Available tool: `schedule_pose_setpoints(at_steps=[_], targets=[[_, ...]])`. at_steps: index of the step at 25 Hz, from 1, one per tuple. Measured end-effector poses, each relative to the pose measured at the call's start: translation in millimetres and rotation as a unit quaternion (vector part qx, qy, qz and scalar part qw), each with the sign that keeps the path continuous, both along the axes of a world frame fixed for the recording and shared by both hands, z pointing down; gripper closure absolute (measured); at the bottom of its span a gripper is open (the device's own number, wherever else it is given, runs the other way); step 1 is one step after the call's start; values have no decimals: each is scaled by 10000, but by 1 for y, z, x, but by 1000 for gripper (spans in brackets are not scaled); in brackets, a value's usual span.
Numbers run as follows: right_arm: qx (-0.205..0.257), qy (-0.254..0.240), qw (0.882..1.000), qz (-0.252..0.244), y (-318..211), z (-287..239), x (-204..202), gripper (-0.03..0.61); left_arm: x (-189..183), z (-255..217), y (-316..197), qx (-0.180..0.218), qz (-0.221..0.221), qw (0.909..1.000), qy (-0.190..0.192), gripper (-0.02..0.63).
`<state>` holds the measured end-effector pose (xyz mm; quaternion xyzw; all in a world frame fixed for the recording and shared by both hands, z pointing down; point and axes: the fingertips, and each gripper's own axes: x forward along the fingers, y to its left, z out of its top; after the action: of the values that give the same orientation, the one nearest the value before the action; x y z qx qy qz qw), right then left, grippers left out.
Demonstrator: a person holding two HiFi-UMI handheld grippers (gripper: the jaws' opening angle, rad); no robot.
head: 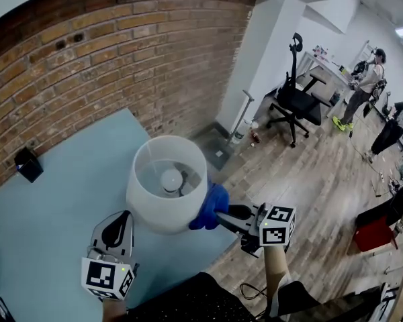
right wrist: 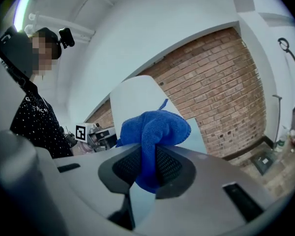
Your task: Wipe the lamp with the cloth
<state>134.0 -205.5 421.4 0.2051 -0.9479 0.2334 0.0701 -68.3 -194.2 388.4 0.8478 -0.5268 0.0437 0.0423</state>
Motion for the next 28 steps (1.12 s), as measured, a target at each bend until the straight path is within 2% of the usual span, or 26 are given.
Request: schedule_pose_setpoints(at_steps=[3, 6, 9, 12, 14, 16, 21, 25, 28], targets=[[-93, -45, 9999, 65, 1, 5, 11, 517, 0, -3, -1, 35, -53, 10000, -19, 604], [143, -709, 9970, 257, -12, -41, 29, 517, -8, -8, -2, 108, -208, 9997, -58, 604], [684, -1219, 9884, 597, -41, -106, 44, 517, -17, -10, -5, 150, -379, 9991, -123, 604], [1137, -1722, 9747, 857, -66, -162, 46, 517, -20, -14, -6, 197, -454, 9987, -91, 604], [1144, -2174, 9647, 949, -77, -184, 41, 517, -22, -17, -7, 252, -489, 9984, -92, 604], [1057, -2403, 9606, 919, -83, -188, 29, 517, -24, -18, -9, 293, -538, 9980, -124, 604], [641, -2017, 9736, 851, -91, -137, -1, 517, -25, -14, -14, 301, -619, 9975, -159, 604], [240, -2018, 9752, 872, -103, -108, -1, 517, -28, -14, -21, 357, -657, 9970, -213, 604], [145, -1543, 9835, 934, -111, -80, 0, 517, -30, -11, -27, 357, -722, 9966, -179, 604]])
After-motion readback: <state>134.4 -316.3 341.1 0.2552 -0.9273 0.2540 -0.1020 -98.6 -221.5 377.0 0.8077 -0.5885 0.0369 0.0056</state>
